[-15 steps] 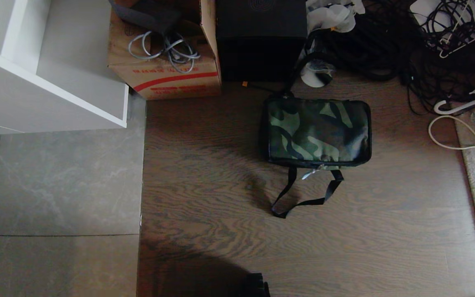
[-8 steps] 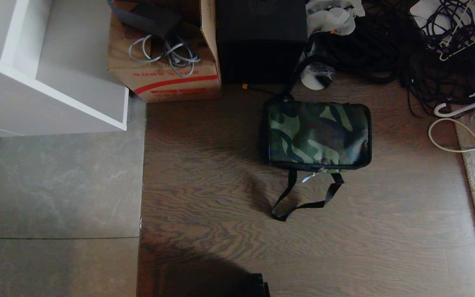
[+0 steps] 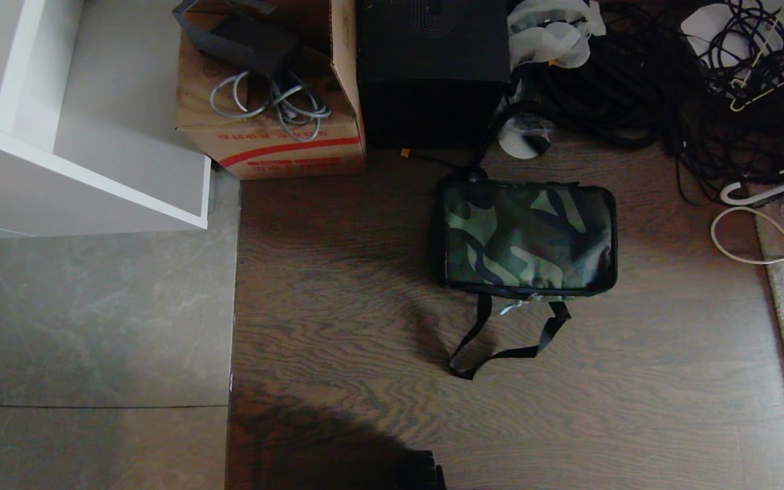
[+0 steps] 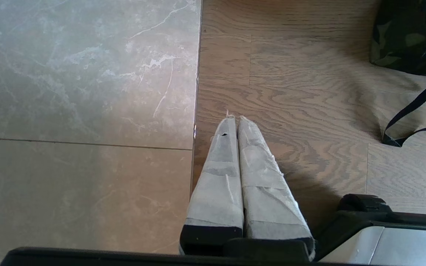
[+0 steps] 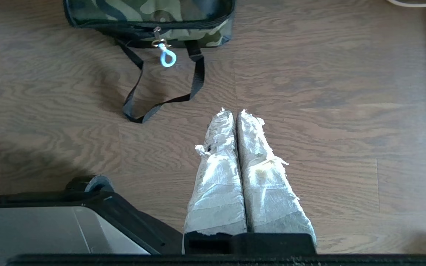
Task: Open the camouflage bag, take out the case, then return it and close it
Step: Open the top of the storage box
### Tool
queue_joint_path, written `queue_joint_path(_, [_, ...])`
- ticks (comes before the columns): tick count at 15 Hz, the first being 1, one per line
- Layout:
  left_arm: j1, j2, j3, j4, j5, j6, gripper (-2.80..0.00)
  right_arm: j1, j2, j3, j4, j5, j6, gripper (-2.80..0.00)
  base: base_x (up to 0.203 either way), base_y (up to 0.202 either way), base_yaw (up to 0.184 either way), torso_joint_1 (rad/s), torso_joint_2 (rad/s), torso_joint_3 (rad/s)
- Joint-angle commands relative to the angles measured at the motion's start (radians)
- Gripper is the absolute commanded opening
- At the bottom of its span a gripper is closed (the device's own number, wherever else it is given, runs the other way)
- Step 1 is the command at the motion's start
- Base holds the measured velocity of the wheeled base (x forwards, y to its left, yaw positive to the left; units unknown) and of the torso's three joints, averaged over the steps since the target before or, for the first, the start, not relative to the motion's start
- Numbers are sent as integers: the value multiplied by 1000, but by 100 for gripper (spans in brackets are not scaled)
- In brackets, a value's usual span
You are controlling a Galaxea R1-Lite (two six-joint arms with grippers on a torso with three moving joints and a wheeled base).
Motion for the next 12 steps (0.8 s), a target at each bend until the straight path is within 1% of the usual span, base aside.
queue_joint_path(1, [1,1,2,-1,0,-1,-280,0,0,2,-1,1,1,-280,0,0,0,0,0,0])
queue_joint_path(12, [1,1,1,-1,0,-1,-280,0,0,2,-2,2,-7,-280,0,0,0,0,0,0])
